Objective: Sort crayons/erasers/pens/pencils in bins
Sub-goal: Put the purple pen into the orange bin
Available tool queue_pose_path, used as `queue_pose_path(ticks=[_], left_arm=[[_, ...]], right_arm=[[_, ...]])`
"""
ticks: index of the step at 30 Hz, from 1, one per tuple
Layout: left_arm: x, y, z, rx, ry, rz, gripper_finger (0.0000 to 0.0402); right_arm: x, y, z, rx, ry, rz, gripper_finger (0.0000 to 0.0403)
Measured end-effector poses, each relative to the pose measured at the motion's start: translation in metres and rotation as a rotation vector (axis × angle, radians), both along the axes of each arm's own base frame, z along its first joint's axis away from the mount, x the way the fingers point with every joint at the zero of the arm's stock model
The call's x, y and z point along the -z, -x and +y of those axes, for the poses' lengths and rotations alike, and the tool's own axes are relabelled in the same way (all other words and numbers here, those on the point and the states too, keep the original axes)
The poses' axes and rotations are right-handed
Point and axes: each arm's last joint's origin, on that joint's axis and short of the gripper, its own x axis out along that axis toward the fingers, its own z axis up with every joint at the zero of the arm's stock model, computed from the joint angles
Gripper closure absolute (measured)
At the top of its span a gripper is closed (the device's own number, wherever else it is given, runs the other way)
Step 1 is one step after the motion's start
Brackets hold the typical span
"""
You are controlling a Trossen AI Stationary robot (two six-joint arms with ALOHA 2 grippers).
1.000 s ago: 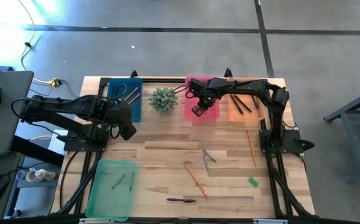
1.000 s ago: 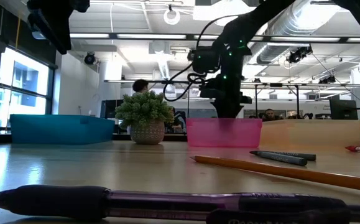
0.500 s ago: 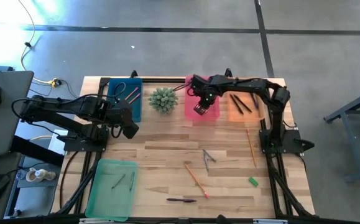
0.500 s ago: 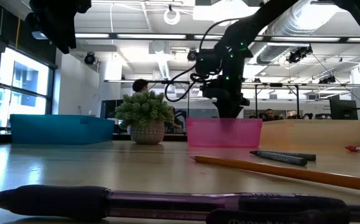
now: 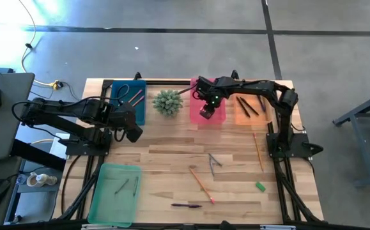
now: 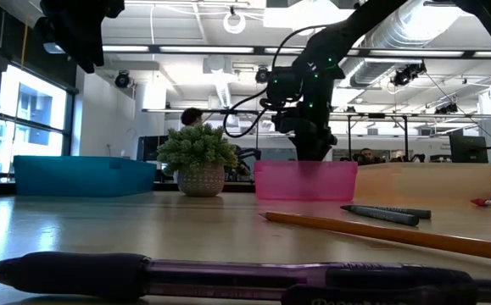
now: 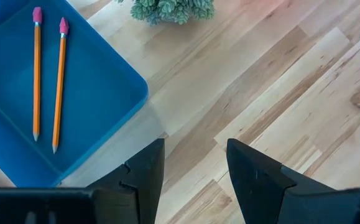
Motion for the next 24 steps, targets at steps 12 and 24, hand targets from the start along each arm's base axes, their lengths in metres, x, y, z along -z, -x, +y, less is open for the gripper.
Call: queue_pose_path(ticks=[12,24], left_arm=[[0.000,0.000,0.001,0.011,-0.048,0.010,0.0238],[-0.005,-0.011,0.002,0.165,-0.115,-0.054,0.0238]], right_arm=[[-0.035,0.005,0.000,-0.014,-0.029,-0.036,0.0231],[-0.121,0.036,0.028,-0.064,0.084,-0.285,0.0231]])
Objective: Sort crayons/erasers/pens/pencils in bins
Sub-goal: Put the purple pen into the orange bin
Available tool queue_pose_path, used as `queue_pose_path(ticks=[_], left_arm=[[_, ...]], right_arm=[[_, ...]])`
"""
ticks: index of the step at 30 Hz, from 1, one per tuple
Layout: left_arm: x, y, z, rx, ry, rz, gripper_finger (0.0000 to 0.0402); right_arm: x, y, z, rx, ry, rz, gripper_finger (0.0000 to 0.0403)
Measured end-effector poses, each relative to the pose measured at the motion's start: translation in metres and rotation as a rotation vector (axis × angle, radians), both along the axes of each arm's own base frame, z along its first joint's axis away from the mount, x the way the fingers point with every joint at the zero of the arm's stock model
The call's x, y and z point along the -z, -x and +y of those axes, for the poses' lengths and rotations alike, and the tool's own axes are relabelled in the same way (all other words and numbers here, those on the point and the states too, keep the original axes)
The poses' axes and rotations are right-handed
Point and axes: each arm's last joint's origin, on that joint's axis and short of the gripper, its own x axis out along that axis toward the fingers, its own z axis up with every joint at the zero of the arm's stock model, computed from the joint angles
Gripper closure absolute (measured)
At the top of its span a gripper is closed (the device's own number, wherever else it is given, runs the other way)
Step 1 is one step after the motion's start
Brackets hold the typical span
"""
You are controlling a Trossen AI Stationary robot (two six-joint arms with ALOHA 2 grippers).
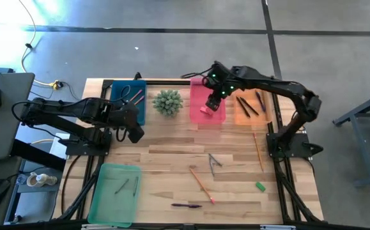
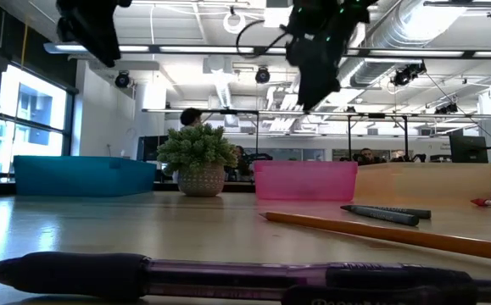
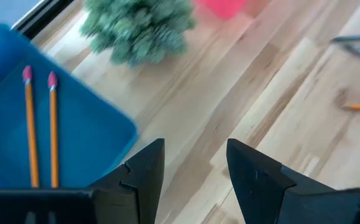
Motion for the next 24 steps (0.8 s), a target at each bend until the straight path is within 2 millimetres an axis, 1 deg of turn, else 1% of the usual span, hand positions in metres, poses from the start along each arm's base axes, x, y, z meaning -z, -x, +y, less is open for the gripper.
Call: queue_pose_path(ticks=[3,10,14,16,19,21,24], left_arm=[[-0.003,-0.006,0.000,0.054,-0.013,-0.053,0.0238],[-0.010,-0.019,-0.001,0.185,-0.042,-0.156,0.0238],[-0.011,-0.029,-0.003,0.264,-0.029,-0.202,0.0238],[-0.012,-0.035,-0.003,0.307,-0.028,-0.223,0.0238],[-0.010,-0.042,-0.004,0.370,-0.027,-0.234,0.0238],[-0.010,-0.048,-0.005,0.403,-0.028,-0.253,0.0238],[-0.011,-0.054,-0.005,0.439,-0.025,-0.235,0.0238]], right_arm=[[-0.007,0.009,0.016,0.004,-0.004,-0.051,0.0231],[-0.009,0.029,0.054,0.079,-0.016,-0.161,0.0231],[-0.011,0.037,0.074,0.114,-0.060,-0.225,0.0231],[-0.011,0.040,0.083,0.129,-0.091,-0.247,0.0231],[-0.012,0.038,0.095,0.150,-0.114,-0.261,0.0231],[-0.012,0.036,0.103,0.149,-0.112,-0.264,0.0231],[-0.012,0.035,0.113,0.162,-0.090,-0.265,0.0231]])
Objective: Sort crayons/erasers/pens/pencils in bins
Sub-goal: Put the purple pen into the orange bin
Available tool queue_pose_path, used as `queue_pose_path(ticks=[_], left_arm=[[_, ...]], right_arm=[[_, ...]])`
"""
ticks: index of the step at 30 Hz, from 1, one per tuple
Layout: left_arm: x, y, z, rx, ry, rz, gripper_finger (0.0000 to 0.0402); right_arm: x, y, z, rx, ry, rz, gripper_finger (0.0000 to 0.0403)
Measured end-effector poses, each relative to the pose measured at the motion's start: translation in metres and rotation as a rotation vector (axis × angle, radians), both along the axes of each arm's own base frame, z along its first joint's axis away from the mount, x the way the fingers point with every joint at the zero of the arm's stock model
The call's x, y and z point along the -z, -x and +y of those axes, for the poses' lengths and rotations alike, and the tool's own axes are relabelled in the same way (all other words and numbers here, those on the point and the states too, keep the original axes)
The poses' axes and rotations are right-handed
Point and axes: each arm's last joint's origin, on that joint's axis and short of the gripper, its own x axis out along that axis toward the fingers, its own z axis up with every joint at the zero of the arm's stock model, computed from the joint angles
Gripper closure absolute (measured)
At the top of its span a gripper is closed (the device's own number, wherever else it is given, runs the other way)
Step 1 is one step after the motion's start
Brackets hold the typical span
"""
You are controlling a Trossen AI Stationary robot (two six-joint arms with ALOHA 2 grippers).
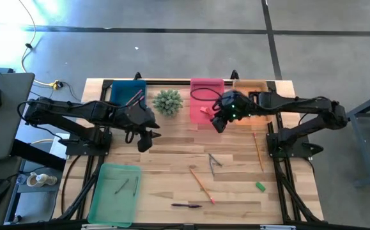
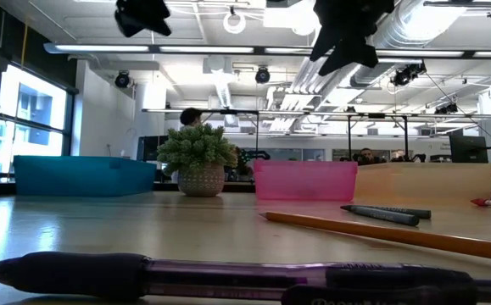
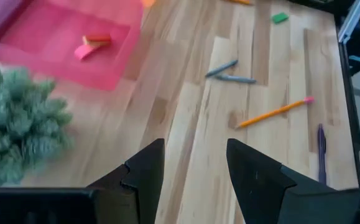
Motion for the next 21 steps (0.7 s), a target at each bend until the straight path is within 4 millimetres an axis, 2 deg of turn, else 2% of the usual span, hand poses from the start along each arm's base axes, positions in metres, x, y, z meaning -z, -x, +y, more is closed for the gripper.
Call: queue_pose_path(ticks=[5,9,15,21], left_arm=[[-0.015,-0.013,0.000,0.042,-0.028,0.006,0.0238],[-0.019,-0.024,0.000,0.065,-0.048,0.032,0.0238],[-0.017,-0.042,-0.005,0.051,-0.014,0.058,0.0238],[-0.009,-0.062,-0.026,0.079,0.026,0.086,0.0238]], right_arm=[[0.000,-0.001,0.013,0.073,0.031,-0.006,0.0231],[0.000,-0.001,0.019,0.132,0.078,-0.007,0.0231],[0.001,0.000,0.021,0.176,0.073,-0.002,0.0231],[0.004,0.005,0.021,0.195,0.060,0.051,0.0231]])
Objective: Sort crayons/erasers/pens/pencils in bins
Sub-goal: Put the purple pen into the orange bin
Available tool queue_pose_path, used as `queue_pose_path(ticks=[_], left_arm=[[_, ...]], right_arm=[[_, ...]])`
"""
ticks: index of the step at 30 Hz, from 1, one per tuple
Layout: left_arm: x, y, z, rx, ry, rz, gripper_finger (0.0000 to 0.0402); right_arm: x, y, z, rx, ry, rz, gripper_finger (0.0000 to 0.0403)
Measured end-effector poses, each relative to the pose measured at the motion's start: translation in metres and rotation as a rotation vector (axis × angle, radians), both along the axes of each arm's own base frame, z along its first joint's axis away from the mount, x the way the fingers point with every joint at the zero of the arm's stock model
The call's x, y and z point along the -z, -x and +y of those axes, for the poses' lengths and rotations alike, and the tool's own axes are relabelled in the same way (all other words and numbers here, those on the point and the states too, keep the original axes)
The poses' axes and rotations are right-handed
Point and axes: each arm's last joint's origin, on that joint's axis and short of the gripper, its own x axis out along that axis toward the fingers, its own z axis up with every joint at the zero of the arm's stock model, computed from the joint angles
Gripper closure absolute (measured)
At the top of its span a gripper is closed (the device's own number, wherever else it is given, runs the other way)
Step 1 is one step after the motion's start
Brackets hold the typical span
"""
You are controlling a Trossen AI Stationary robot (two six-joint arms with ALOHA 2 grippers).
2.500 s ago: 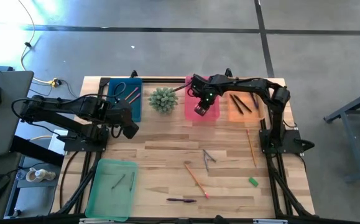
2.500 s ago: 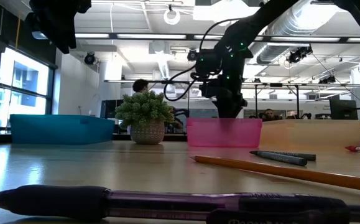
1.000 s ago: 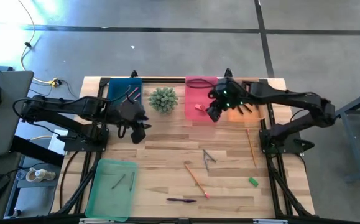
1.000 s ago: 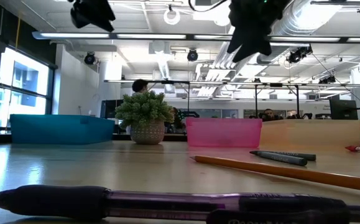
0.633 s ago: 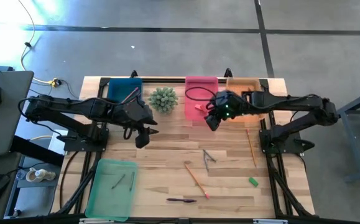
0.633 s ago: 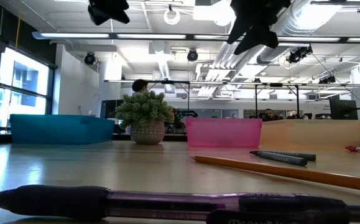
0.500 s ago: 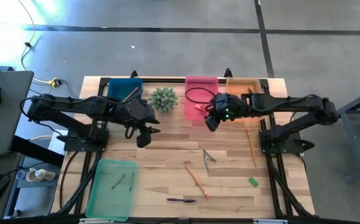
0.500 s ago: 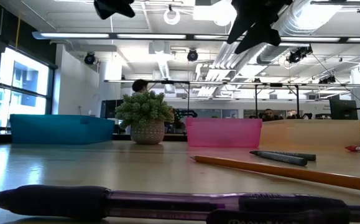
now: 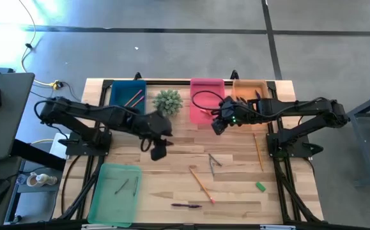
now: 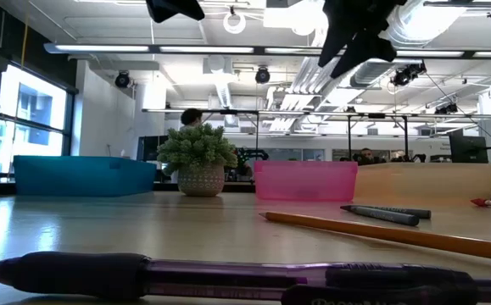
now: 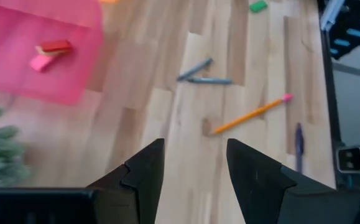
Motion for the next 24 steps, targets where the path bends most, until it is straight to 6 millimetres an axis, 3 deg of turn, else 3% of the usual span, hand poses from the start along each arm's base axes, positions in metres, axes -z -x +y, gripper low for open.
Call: queue_pose_path(ticks=[7,13,24], left_arm=[[0.024,-0.022,-0.029,-0.013,0.058,0.073,0.0238],[0.056,-0.038,-0.055,-0.037,0.105,0.170,0.0238],[0.104,-0.057,-0.101,-0.035,0.143,0.257,0.0238]], right_arm=[[0.003,0.004,0.000,-0.008,0.005,0.052,0.0231],[0.003,0.004,0.000,-0.035,0.024,0.069,0.0231],[0.003,0.005,-0.002,-0.013,0.094,0.080,0.0231]])
